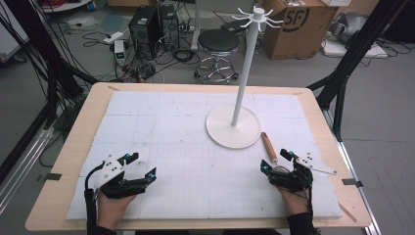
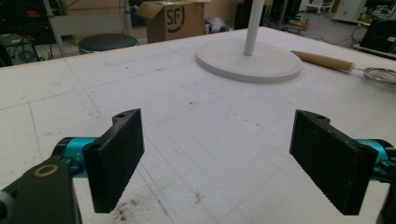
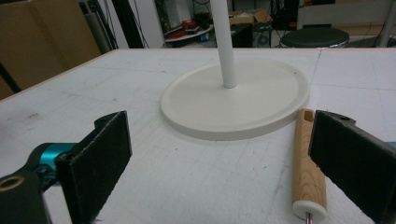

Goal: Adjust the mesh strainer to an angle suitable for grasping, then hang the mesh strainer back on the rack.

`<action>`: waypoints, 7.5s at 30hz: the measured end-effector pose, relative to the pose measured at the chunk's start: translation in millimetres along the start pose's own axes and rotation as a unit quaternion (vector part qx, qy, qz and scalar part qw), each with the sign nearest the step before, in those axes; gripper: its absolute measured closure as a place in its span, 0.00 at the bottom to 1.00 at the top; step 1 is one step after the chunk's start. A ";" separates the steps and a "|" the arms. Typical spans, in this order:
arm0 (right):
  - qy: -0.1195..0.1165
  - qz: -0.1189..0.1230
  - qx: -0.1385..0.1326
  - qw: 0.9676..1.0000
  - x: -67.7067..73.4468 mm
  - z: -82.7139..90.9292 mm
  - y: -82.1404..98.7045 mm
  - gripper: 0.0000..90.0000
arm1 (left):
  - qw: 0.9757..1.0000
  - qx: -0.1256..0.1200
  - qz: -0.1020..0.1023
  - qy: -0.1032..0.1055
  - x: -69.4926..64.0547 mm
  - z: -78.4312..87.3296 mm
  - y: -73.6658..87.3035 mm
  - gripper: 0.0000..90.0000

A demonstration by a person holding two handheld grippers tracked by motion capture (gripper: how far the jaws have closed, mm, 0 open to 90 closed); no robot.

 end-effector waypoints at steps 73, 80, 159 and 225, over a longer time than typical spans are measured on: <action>0.020 -0.066 0.323 0.944 -78.7 -108.5 4.7 1.00 | 1.000 0.009 0.000 0.015 -4.1 -12.8 2.5 0.21; 0.011 -0.059 0.325 0.944 -73.5 -107.3 5.7 1.00 | 1.000 0.010 -0.004 0.016 -6.6 -10.6 2.8 0.21; -0.150 -0.016 0.341 0.928 39.2 -98.2 22.6 0.72 | 1.000 0.009 -0.007 -0.002 -3.6 3.4 5.0 0.21; -0.109 0.104 0.354 0.923 61.3 -43.6 35.8 0.49 | 1.000 0.004 -0.005 0.004 -2.5 4.6 3.1 0.22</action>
Point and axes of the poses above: each handheld gripper's, and its own axes: z roughly backward along the jaws, y roughly out of its underside, x roughly to its left, the point moved 7 cm from there along -z, roughly forward along the jaws, and after that the axes turned 12 degrees about y, right-handed, at the moved point
